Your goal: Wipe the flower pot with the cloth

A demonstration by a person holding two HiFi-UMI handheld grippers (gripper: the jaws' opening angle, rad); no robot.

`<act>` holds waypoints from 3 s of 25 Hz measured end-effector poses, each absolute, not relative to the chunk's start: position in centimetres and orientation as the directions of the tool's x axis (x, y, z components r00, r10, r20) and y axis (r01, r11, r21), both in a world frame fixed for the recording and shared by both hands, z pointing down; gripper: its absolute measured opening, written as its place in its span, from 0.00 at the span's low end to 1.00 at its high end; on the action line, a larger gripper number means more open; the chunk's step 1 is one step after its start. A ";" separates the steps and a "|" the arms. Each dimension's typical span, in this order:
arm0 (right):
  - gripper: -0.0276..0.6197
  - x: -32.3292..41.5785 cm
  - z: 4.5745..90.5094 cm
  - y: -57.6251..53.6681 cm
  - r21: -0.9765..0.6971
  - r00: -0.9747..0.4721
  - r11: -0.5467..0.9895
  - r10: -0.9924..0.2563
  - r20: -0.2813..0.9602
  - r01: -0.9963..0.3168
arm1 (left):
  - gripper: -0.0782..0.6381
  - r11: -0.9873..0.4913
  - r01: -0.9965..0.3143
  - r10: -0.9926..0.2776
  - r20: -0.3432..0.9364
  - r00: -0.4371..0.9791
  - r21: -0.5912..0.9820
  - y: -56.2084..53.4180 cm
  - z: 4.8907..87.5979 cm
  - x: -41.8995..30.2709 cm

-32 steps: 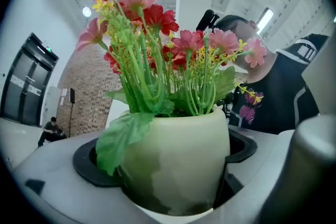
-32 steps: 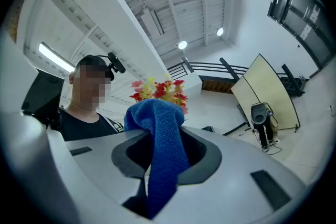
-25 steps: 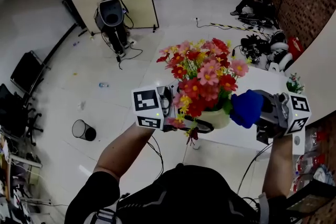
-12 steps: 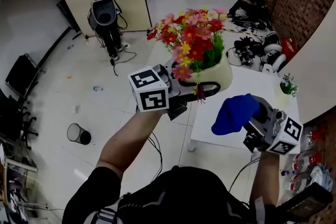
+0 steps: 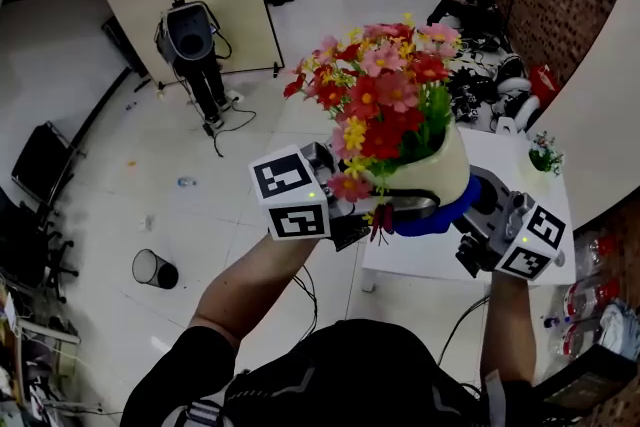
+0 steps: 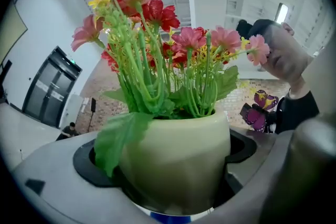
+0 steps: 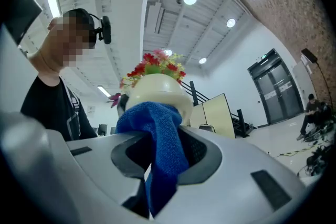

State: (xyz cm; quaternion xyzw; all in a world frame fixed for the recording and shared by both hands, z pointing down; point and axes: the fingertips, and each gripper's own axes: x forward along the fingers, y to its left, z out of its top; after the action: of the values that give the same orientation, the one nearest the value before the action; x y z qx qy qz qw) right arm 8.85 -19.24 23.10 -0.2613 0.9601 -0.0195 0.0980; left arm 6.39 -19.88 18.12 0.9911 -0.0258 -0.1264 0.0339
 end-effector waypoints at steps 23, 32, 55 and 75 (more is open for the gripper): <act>0.19 8.9 22.3 -18.6 -0.121 -0.817 0.852 -0.524 -0.240 -0.510 | 0.91 -0.988 -0.116 -0.137 -0.246 0.959 0.098 -23.7 17.9 5.5; 0.19 9.7 21.9 -23.0 -0.207 -0.756 0.789 -0.614 -0.228 -0.579 | 0.91 -0.998 -0.036 -0.049 -0.286 0.957 0.051 -19.7 16.8 6.5; 0.19 4.8 21.4 -20.1 -0.154 -0.799 0.835 -0.550 -0.244 -0.528 | 0.91 -0.985 -0.155 -0.173 -0.343 0.923 0.078 -22.7 14.4 5.4; 0.19 5.5 22.4 -18.7 -0.198 -0.798 0.836 -0.548 -0.251 -0.512 | 0.91 -0.972 -0.191 -0.225 -0.324 0.919 0.134 -23.7 15.4 4.7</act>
State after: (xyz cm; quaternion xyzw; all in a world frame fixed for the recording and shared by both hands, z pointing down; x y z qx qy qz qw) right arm 5.45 -18.72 22.40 -0.2802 0.9462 -0.0599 0.1505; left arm 4.72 -23.66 15.38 0.9783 -0.1062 -0.1710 0.0498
